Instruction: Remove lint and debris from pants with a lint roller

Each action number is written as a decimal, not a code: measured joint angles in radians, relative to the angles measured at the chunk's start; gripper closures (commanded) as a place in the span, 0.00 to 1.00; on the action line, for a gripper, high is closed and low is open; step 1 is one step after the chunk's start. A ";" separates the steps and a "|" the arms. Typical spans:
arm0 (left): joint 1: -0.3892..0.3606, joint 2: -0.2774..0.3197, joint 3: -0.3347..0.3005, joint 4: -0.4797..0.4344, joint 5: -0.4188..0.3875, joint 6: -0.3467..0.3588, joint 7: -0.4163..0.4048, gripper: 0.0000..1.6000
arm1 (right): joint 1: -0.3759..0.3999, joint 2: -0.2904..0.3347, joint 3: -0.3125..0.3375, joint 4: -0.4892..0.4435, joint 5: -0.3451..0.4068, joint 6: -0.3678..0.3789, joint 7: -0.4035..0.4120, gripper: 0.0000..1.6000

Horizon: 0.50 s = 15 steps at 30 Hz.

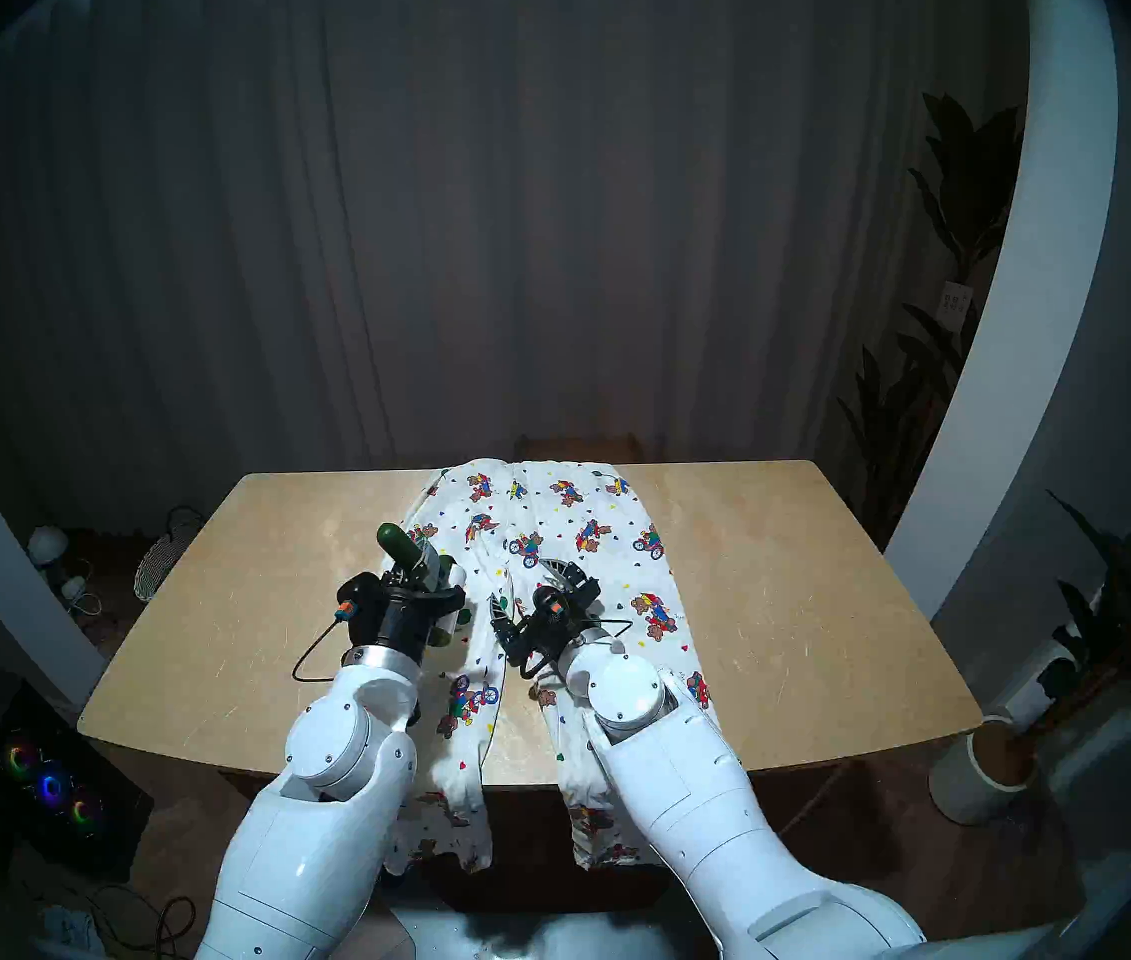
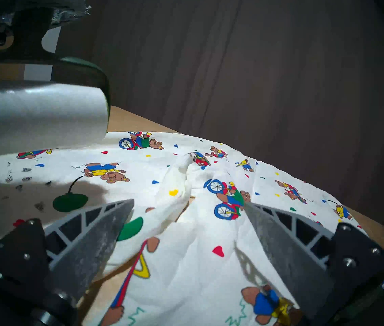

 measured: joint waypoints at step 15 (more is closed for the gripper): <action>-0.011 0.007 0.011 -0.005 0.005 0.077 0.029 1.00 | -0.008 0.058 -0.015 -0.120 0.008 0.211 0.130 0.00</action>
